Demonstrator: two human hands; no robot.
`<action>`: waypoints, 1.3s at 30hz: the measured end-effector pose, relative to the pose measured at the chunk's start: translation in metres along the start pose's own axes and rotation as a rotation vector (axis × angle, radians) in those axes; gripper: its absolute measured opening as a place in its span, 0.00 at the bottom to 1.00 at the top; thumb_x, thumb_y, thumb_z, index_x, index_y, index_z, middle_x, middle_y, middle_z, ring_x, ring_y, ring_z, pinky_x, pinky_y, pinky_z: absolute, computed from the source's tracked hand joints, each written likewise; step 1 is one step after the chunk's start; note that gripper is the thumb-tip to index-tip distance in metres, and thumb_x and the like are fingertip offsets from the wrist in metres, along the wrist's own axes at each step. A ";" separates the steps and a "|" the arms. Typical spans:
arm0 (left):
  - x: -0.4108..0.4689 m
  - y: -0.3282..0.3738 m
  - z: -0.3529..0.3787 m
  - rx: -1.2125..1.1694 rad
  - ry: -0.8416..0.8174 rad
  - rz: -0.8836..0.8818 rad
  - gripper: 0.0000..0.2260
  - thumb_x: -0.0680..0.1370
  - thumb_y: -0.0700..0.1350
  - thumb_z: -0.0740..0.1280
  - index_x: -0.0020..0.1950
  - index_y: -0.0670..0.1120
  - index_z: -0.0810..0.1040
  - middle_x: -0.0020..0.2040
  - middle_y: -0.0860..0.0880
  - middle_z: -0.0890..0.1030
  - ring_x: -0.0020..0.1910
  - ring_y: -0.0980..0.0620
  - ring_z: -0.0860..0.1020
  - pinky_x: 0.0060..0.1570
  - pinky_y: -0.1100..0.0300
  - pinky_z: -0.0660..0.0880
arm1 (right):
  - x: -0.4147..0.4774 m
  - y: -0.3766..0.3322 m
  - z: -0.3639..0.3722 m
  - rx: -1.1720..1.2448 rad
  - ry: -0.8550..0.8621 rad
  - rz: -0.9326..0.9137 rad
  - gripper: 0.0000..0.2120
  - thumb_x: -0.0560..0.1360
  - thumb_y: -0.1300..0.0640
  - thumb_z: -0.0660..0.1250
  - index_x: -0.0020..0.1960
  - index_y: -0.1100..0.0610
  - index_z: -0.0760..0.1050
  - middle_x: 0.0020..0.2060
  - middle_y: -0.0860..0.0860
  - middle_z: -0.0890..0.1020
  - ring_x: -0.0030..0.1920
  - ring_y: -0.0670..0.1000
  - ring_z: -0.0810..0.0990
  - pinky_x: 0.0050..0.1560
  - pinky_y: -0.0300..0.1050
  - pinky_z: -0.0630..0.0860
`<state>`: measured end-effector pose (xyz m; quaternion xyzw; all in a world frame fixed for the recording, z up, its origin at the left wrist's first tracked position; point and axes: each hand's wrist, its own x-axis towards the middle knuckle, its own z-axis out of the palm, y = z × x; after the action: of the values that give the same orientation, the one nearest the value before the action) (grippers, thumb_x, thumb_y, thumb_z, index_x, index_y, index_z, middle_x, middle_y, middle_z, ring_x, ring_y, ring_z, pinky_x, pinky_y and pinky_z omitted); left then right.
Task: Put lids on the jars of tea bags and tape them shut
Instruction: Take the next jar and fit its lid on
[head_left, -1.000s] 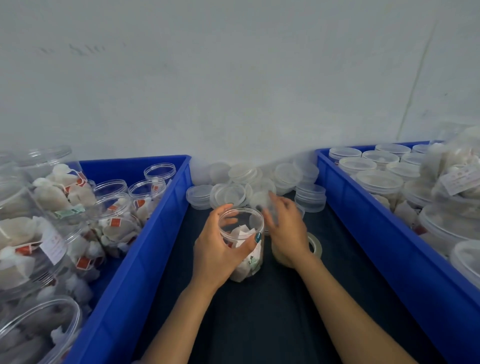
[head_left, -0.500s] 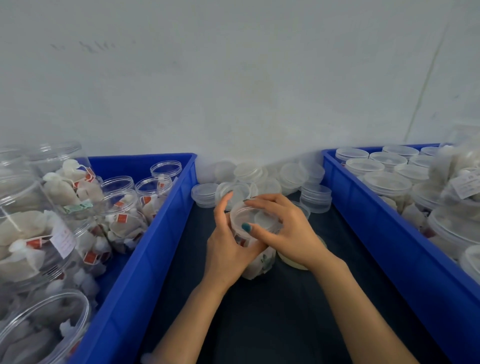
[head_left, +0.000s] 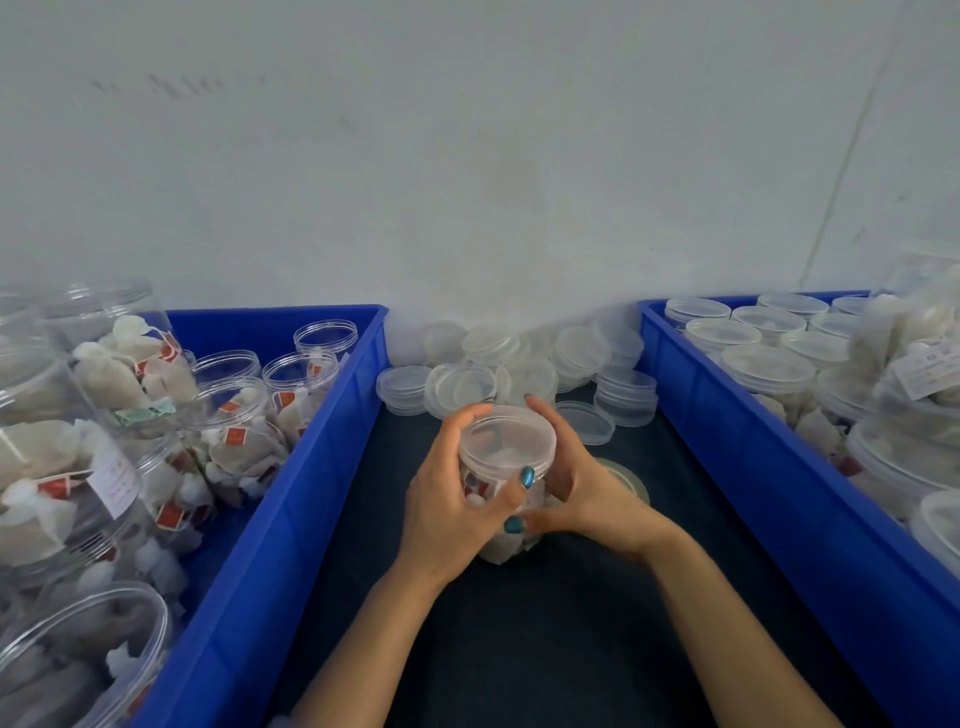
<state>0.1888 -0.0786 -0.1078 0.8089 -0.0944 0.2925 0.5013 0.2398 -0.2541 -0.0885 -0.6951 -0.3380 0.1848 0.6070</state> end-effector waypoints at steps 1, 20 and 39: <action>0.000 0.001 -0.001 0.008 0.000 0.000 0.32 0.72 0.66 0.71 0.72 0.55 0.69 0.66 0.59 0.77 0.66 0.54 0.76 0.58 0.48 0.79 | 0.002 0.001 0.003 -0.060 0.039 0.003 0.50 0.65 0.70 0.77 0.77 0.45 0.57 0.67 0.42 0.76 0.68 0.44 0.75 0.66 0.47 0.76; 0.002 0.030 0.005 -0.151 0.191 -0.271 0.21 0.66 0.70 0.70 0.58 0.68 0.79 0.59 0.56 0.78 0.57 0.61 0.79 0.44 0.67 0.78 | 0.006 -0.011 0.068 -0.918 0.714 -0.024 0.46 0.63 0.32 0.71 0.75 0.42 0.56 0.57 0.44 0.69 0.53 0.46 0.76 0.41 0.41 0.70; 0.006 0.032 -0.036 -0.451 -0.306 -0.293 0.37 0.65 0.75 0.69 0.70 0.59 0.76 0.66 0.48 0.80 0.64 0.45 0.79 0.62 0.45 0.77 | -0.006 -0.017 0.029 0.368 -0.178 -0.006 0.29 0.63 0.39 0.80 0.61 0.48 0.82 0.55 0.52 0.84 0.56 0.53 0.81 0.59 0.47 0.77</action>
<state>0.1659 -0.0619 -0.0686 0.7170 -0.1138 0.0634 0.6848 0.2120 -0.2364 -0.0790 -0.5525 -0.3527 0.3022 0.6921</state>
